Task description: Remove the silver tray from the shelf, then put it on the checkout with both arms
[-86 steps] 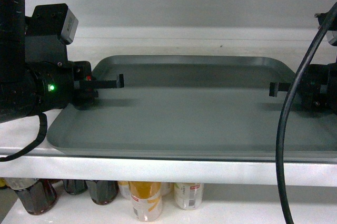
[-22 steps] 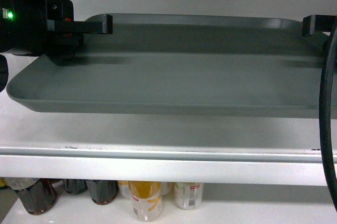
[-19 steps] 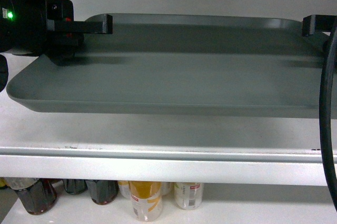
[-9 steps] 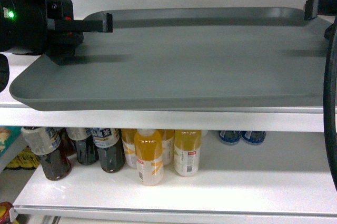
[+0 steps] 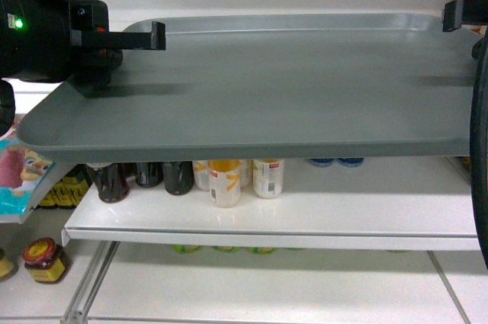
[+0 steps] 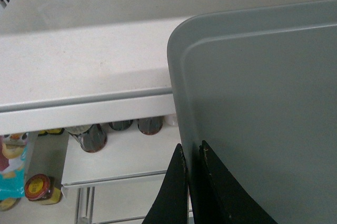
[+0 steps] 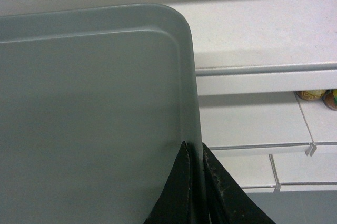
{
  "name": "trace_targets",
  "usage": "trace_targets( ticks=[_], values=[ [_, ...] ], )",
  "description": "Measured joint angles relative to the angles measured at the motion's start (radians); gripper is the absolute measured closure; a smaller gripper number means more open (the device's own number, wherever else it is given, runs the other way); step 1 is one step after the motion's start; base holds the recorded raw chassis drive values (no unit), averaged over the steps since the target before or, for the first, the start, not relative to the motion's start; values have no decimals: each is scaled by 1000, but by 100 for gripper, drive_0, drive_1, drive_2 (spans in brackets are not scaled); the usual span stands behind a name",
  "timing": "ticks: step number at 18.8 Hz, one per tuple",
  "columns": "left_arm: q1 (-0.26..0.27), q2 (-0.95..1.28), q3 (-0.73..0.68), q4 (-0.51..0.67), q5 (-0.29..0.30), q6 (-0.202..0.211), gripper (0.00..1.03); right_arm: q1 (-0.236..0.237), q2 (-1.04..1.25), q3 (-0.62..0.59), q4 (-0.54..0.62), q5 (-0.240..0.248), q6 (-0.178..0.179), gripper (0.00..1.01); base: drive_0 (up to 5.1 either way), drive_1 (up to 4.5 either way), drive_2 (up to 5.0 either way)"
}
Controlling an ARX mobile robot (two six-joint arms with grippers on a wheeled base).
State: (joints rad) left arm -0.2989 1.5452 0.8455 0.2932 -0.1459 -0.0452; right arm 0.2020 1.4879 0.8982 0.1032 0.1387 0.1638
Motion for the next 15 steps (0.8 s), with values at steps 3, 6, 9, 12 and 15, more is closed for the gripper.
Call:
trace_targets(
  ticks=[3,6,9,12,15],
  values=[
    [0,0,0,5,0,0,99,0,0,0,6,1,0,98,0,0,0],
    [0,0,1,4,0,0,99,0,0,0,6,1,0,98,0,0,0],
    [0,0,1,6,0,0,99,0,0,1,5,2,0,98,0,0,0],
    [0,0,1,-2,0,0,99,0,0,1,0,2,0,98,0,0,0],
    [0,0,2,1,0,0,99,0,0,1,1,2,0,98,0,0,0]
  ],
)
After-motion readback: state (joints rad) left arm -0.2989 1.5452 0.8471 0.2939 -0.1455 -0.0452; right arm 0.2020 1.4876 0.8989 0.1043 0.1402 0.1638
